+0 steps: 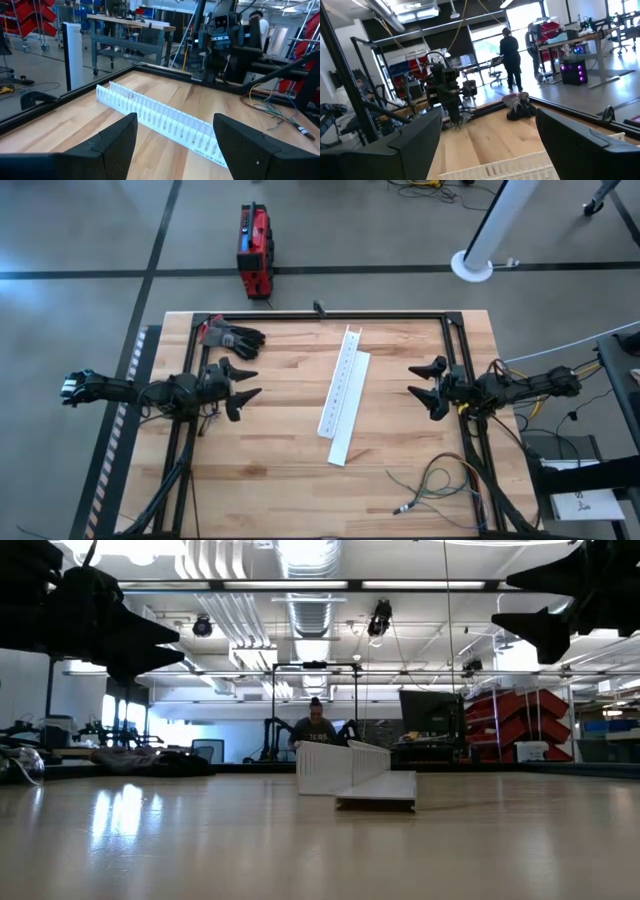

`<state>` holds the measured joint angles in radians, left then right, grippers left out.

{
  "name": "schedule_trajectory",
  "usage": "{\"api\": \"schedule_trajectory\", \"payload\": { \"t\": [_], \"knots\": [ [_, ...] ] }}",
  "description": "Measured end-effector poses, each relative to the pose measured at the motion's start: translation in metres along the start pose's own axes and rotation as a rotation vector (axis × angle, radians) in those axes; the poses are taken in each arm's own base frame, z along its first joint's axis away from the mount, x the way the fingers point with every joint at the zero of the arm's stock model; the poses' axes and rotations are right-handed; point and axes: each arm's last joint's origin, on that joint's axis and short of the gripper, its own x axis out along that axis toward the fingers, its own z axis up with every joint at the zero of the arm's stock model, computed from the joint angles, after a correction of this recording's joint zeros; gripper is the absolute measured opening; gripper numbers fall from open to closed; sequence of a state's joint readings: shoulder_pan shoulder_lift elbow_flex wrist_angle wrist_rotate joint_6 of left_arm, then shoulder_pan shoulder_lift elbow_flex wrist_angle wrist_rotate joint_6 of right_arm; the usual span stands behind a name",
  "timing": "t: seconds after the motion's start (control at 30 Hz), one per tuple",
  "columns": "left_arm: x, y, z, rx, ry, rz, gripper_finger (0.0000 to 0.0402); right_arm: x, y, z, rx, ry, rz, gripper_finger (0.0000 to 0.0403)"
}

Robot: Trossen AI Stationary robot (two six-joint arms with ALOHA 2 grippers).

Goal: Ziptie cables
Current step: Wrap the cables together using the zip tie

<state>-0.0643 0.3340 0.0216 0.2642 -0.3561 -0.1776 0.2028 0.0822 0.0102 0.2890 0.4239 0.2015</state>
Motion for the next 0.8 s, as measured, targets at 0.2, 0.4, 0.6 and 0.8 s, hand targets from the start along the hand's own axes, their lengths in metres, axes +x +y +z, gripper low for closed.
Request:
{"api": "schedule_trajectory", "payload": {
  "t": [0.2,0.4,0.6,0.8],
  "knots": [
    [0.0,-0.001,0.005,-0.01,-0.046,-0.008,0.0247,0.0,-0.001,-0.002,-0.027,0.02,-0.027,0.0309],
    [0.0,-0.002,0.01,-0.08,-0.105,-0.021,0.0247,-0.001,0.0,-0.013,-0.053,0.141,0.077,0.0309],
    [0.003,-0.003,0.013,-0.223,-0.133,-0.035,0.0247,0.001,0.0,-0.022,0.003,0.238,0.079,0.0309],
    [0.011,-0.006,0.002,-0.278,-0.038,-0.027,0.0247,0.009,0.006,-0.039,0.103,0.408,0.125,0.0309]
  ]
}}
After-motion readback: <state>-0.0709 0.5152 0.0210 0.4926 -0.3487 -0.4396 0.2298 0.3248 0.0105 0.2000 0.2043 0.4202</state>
